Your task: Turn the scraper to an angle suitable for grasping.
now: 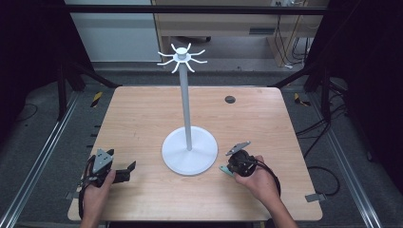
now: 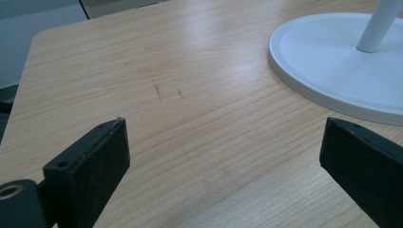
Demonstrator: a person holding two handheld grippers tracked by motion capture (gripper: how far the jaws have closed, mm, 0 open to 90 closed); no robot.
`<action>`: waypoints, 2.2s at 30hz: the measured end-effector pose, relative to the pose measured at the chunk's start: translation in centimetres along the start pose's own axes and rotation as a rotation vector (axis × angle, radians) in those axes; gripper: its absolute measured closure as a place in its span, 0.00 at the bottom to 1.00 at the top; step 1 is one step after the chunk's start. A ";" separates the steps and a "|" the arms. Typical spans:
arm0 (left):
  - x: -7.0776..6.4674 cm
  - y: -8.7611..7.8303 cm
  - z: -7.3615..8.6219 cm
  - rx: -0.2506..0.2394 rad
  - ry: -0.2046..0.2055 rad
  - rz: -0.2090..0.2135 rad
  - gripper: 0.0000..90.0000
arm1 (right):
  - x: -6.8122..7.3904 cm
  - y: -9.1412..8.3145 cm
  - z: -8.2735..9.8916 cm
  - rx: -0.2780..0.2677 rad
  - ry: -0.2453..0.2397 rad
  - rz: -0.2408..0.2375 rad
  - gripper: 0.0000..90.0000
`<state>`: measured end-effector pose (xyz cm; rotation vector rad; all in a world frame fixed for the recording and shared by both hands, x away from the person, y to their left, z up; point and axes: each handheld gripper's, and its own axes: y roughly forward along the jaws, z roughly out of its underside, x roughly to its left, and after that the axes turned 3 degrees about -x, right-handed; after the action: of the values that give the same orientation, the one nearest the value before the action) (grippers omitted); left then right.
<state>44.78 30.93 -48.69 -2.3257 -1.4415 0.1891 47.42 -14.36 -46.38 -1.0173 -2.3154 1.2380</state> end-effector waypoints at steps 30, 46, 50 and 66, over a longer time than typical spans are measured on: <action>0.1 0.0 0.0 -0.003 -0.004 0.003 0.03 | 0.4 0.4 -1.5 0.124 -0.056 -0.030 0.65; 0.0 -0.1 0.0 -0.001 0.002 0.003 0.03 | 0.5 1.5 -2.0 0.202 -0.078 -0.033 0.68; 0.0 -0.1 0.0 -0.003 0.000 0.003 0.03 | 0.5 1.7 -2.1 0.215 -0.080 -0.032 0.70; 0.0 -0.2 0.0 -0.005 0.001 0.000 0.03 | 0.1 2.2 -2.3 0.258 -0.082 -0.050 0.80</action>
<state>44.65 31.03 -48.58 -2.3300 -1.4429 0.1844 49.64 -12.15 -46.86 -0.8304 -2.1524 1.5352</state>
